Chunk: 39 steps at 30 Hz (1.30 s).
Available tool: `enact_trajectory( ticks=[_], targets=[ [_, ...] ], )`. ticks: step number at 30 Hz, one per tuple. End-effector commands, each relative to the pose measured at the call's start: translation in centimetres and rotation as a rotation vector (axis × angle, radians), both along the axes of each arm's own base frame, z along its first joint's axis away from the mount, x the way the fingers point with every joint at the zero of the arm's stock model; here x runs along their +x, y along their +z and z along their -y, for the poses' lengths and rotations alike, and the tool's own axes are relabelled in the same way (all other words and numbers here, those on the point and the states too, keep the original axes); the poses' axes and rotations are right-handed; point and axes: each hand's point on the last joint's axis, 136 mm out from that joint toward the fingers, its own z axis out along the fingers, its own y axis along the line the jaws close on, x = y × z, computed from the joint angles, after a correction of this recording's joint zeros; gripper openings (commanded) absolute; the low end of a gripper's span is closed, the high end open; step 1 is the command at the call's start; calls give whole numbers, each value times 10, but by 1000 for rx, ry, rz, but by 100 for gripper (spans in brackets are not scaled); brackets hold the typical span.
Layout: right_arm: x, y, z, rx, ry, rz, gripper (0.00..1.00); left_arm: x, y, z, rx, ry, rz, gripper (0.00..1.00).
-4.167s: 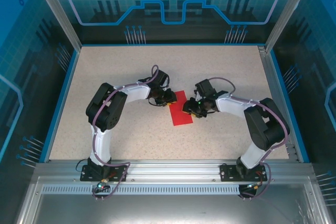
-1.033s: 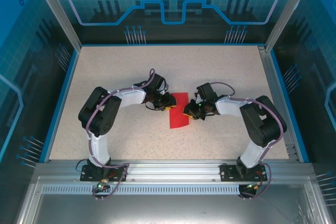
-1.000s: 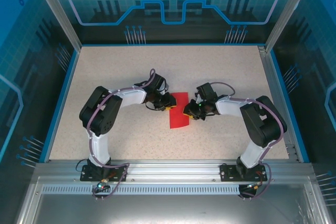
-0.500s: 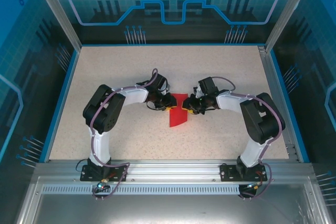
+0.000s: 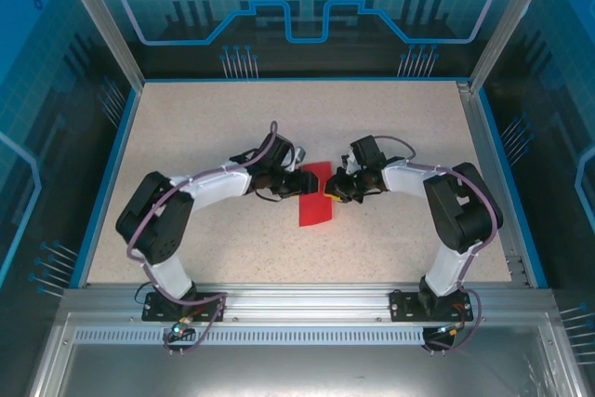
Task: Fold a paper plane with a square sheet of paper (pick it up from the middle)
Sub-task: Third fold the triangle at the center of the table.
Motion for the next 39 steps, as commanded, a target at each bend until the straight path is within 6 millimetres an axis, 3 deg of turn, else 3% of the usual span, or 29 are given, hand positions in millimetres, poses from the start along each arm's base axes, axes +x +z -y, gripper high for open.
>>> enact_trajectory(
  ticks=[1,7,9,15,25,29,33,37,39],
  targets=[
    [3,3,2,13,10,-15,14,-26,3,6,130,-127,182,53],
    [2,1,1,7,21,-34,14,-67,-10,25,380,-316,429,53],
    [2,1,2,4,19,-35,14,-71,-12,31,441,-343,494,54],
    [3,2,2,6,16,-33,14,-65,-15,37,586,-336,611,58],
    [2,0,1,13,15,-39,15,-52,-24,47,637,-353,645,57],
    [2,-1,3,4,10,-39,15,-50,-22,46,640,-330,646,49],
    [2,-2,4,3,9,-40,15,-52,-23,42,639,-322,631,26],
    [1,-1,4,4,11,-39,15,-53,-21,39,639,-311,634,12],
    [2,-1,4,6,13,-39,16,-52,-19,38,640,-306,633,9]
  ],
)
